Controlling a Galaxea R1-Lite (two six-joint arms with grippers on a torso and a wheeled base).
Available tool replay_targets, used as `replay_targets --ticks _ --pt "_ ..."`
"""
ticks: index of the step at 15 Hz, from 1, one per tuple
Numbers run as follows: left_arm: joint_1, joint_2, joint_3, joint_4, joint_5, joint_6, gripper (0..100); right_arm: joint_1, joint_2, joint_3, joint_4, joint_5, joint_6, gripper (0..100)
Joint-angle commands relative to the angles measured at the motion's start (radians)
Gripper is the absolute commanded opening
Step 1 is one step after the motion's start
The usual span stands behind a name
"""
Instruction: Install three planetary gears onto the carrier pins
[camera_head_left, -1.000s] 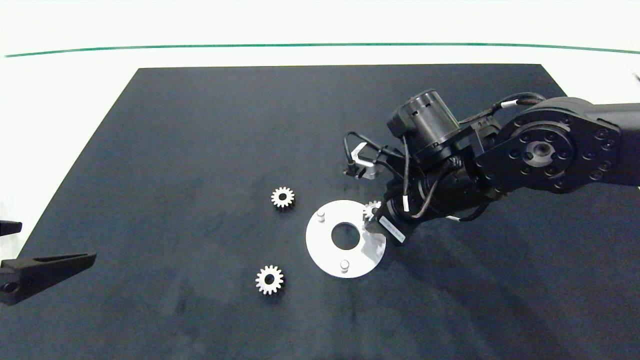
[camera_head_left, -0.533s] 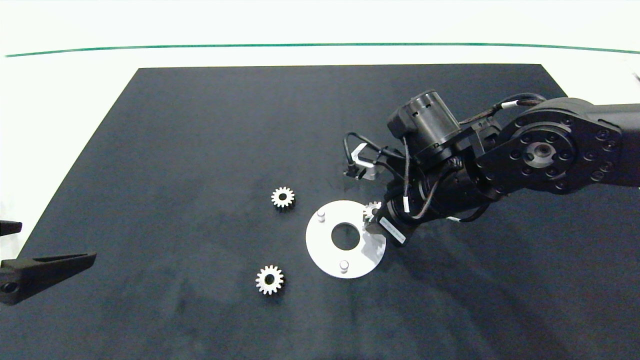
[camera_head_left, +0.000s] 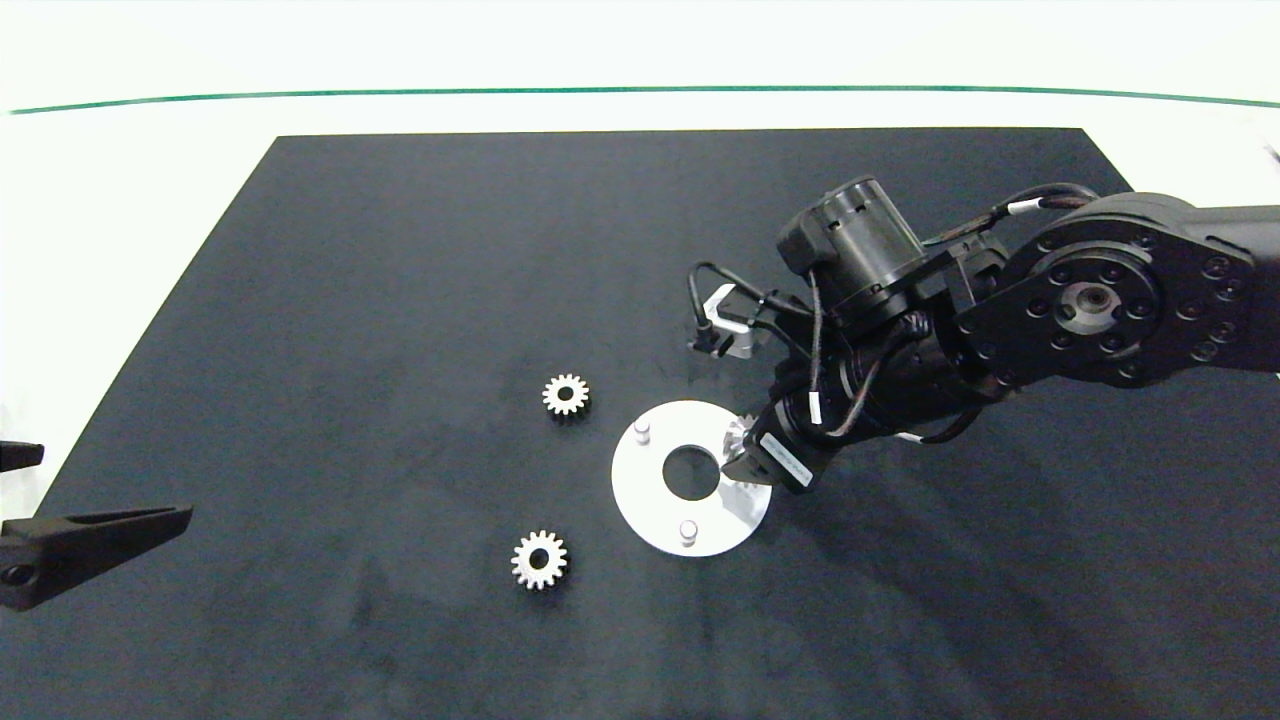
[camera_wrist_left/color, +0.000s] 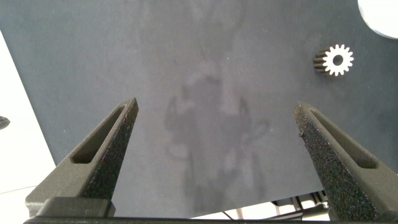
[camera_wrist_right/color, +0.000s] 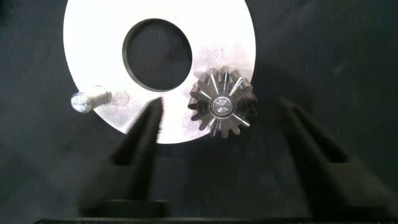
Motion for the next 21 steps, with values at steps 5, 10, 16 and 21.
replay_targets --ticks 5,10,16,21 --pt "-0.005 0.085 0.037 -0.010 -0.006 -0.002 100 -0.043 -0.357 0.284 -0.055 -0.036 0.018 100" --pt "-0.295 0.126 0.086 -0.013 0.013 -0.172 100 -0.141 -0.798 0.626 -0.139 -0.053 0.082 100" --pt "-0.568 0.312 0.087 -0.171 0.263 -0.149 100 -0.141 -1.091 0.761 -0.182 -0.056 0.076 100" --pt "-0.623 0.465 0.063 -0.212 0.264 -0.146 100 -0.138 -1.140 0.761 -0.185 -0.061 0.033 100"
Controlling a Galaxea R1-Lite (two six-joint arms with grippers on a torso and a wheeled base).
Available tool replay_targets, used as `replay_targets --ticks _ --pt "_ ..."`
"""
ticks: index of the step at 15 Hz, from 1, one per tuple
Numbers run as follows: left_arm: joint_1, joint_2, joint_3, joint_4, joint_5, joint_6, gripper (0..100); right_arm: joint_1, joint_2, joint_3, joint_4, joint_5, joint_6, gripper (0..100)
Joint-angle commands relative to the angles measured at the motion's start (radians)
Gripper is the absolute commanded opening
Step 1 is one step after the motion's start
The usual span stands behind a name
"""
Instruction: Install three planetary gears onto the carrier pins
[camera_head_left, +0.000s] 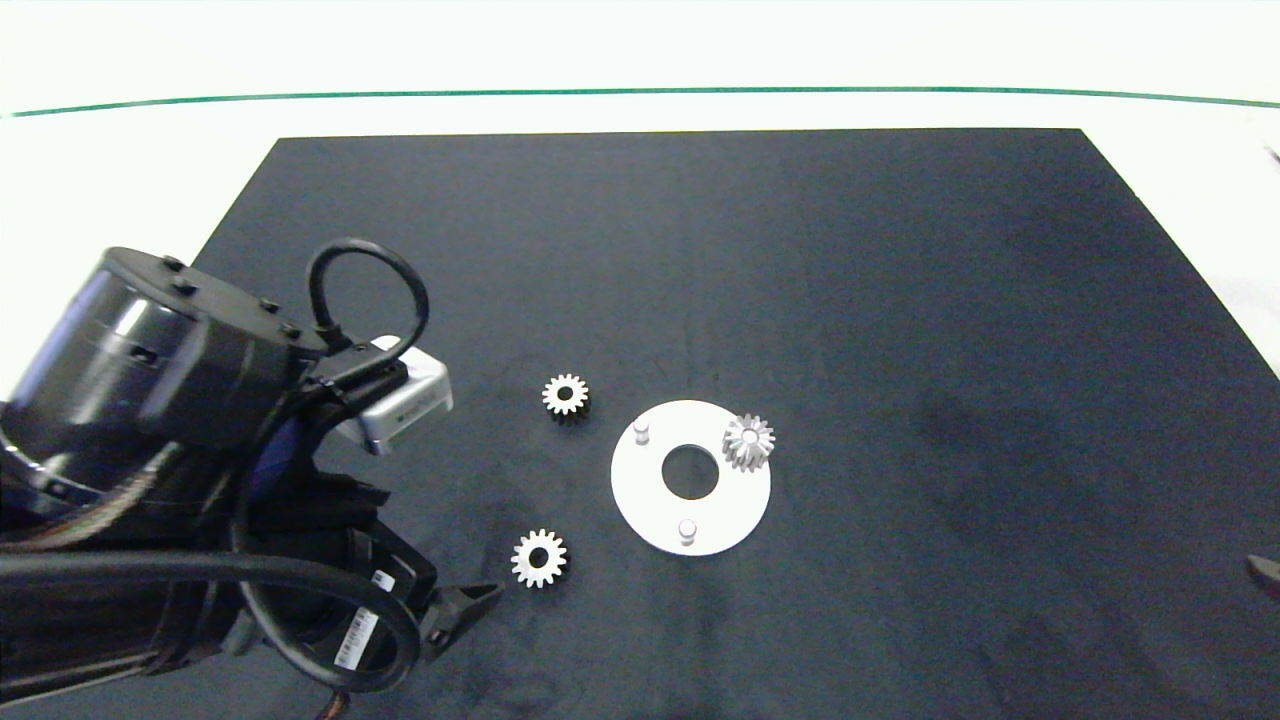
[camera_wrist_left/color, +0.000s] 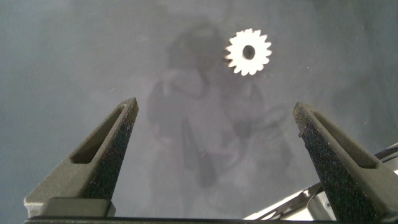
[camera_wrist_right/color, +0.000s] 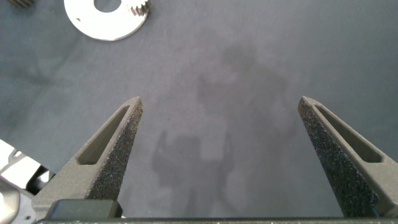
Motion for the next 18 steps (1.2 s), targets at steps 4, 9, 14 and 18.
replay_targets --ticks 4,9,14,18 --pt "-0.062 0.126 -0.021 -0.010 0.003 0.041 100 0.000 -0.045 -0.002 -0.001 -0.003 -0.020 100" --pt "-0.064 0.210 -0.026 -0.046 0.006 0.066 100 0.001 -0.065 0.000 0.000 -0.004 -0.040 100" --pt "-0.068 0.259 -0.020 -0.141 0.004 0.126 100 0.001 -0.077 -0.002 -0.001 -0.001 -0.052 100" --pt "-0.073 0.295 -0.014 -0.142 0.007 0.127 100 0.001 -0.080 -0.002 -0.001 -0.001 -0.052 100"
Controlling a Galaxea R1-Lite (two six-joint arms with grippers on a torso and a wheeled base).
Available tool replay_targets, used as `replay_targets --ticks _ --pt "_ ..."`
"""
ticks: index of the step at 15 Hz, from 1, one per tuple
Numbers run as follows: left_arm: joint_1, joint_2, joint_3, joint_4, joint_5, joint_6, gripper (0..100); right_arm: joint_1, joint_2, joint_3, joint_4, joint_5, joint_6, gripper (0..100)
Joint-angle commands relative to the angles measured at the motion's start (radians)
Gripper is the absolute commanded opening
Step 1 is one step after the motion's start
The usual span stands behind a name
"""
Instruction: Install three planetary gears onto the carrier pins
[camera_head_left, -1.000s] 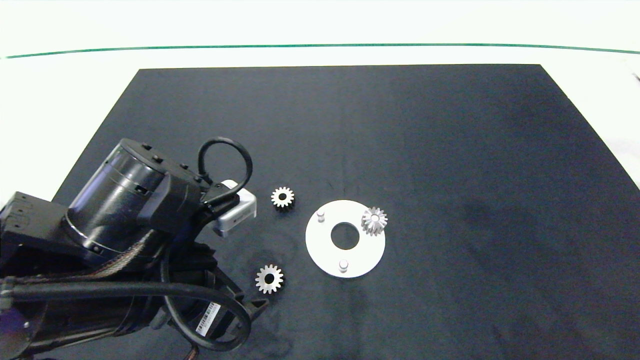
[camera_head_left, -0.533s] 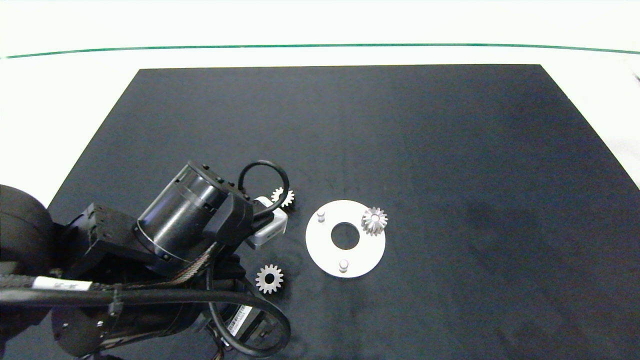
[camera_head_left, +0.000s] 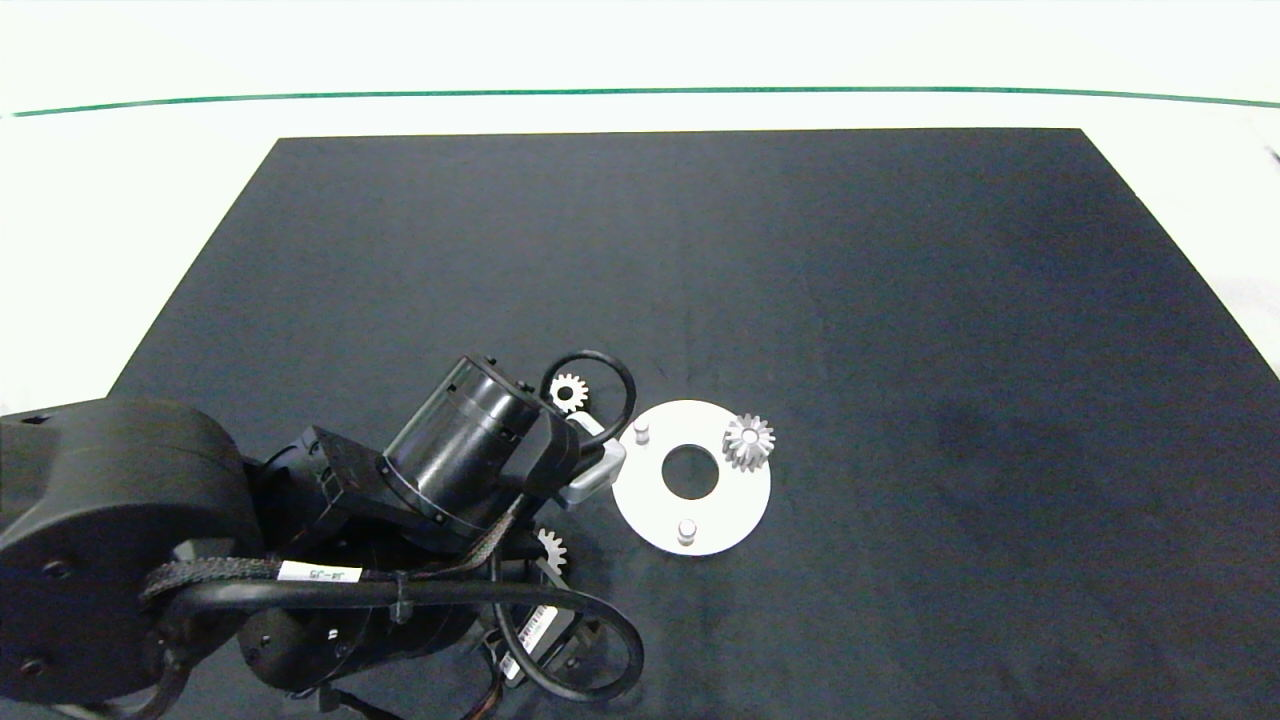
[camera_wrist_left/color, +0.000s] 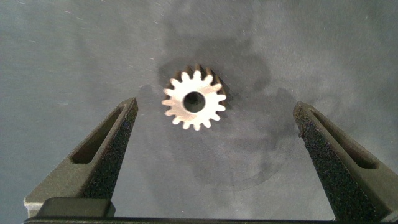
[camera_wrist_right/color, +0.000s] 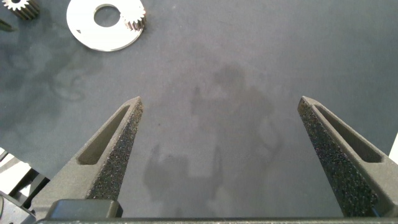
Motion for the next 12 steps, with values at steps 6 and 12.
replay_targets --ticks 6,12 --pt "-0.001 0.056 0.000 -0.018 0.005 0.002 100 0.001 -0.001 0.000 0.004 0.001 -0.004 100" --pt "0.013 0.068 0.002 -0.044 0.005 0.016 98 0.001 -0.006 0.002 0.004 0.004 -0.004 100"
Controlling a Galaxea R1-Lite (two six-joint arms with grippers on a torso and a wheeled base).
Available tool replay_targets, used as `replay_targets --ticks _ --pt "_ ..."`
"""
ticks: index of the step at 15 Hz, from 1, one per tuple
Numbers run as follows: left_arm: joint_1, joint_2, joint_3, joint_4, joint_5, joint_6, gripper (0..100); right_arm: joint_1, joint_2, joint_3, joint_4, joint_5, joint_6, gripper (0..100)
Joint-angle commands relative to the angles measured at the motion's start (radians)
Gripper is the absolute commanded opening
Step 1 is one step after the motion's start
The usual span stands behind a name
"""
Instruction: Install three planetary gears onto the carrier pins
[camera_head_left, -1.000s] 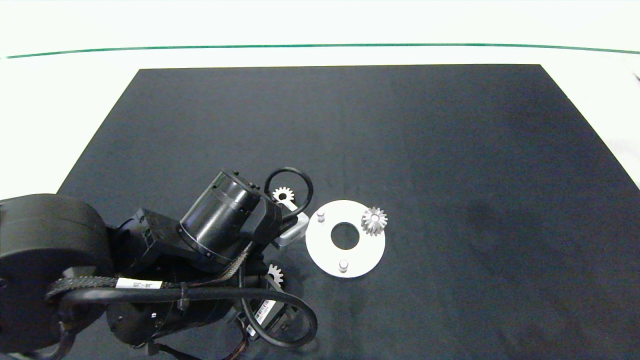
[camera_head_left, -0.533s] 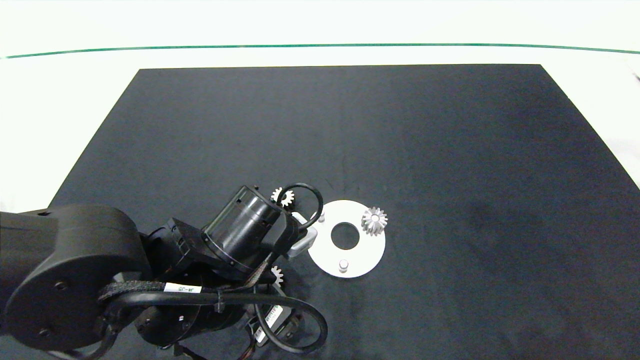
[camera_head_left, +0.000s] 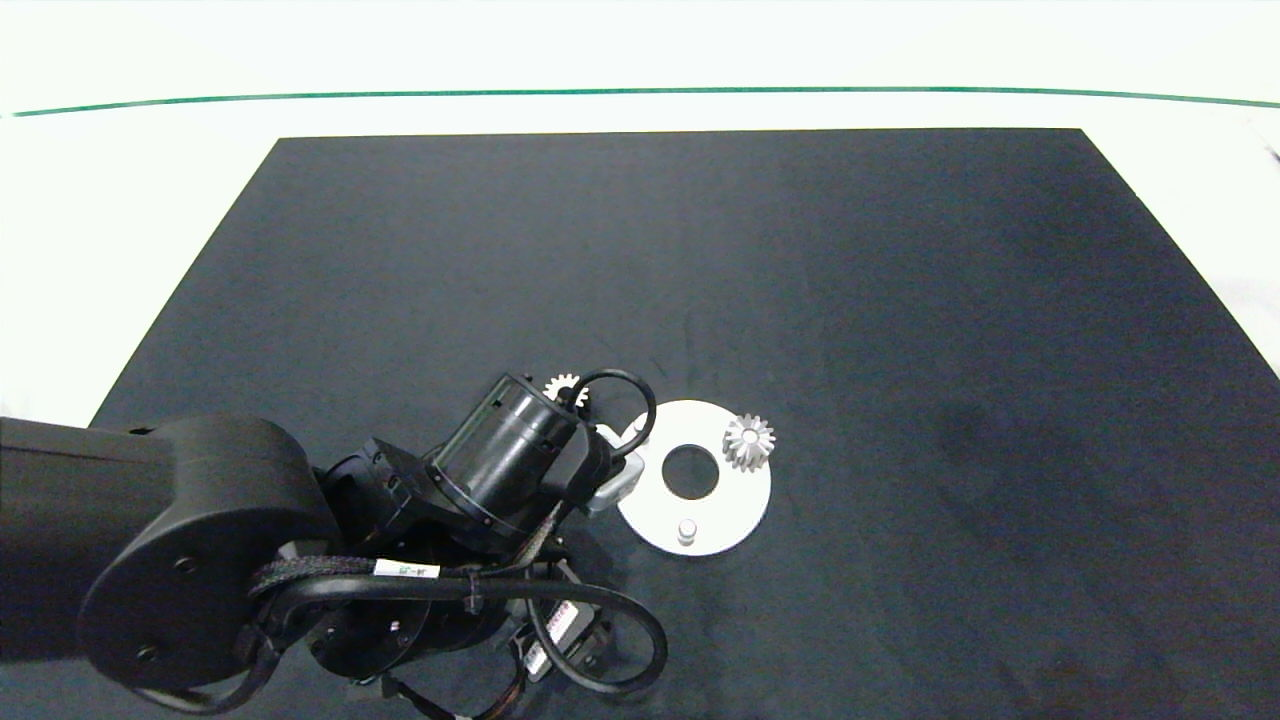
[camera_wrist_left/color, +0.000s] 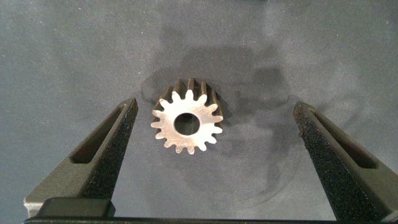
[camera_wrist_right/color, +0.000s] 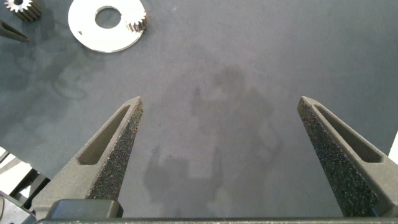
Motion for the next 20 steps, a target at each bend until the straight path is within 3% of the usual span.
replay_targets --ticks 1,7,9,20 --pt "0.006 0.003 0.001 0.001 0.002 0.000 96 0.002 0.005 0.001 0.002 0.000 -0.003 100" --pt "0.006 0.005 0.009 0.001 0.005 0.000 84 0.002 0.002 0.001 0.002 0.000 -0.003 100" --pt "0.003 0.000 0.021 0.000 0.025 0.000 80 0.002 0.003 0.001 0.002 0.000 -0.003 100" --pt "0.003 0.008 0.021 -0.049 0.031 -0.002 57 0.002 0.002 0.002 0.002 0.000 -0.006 100"
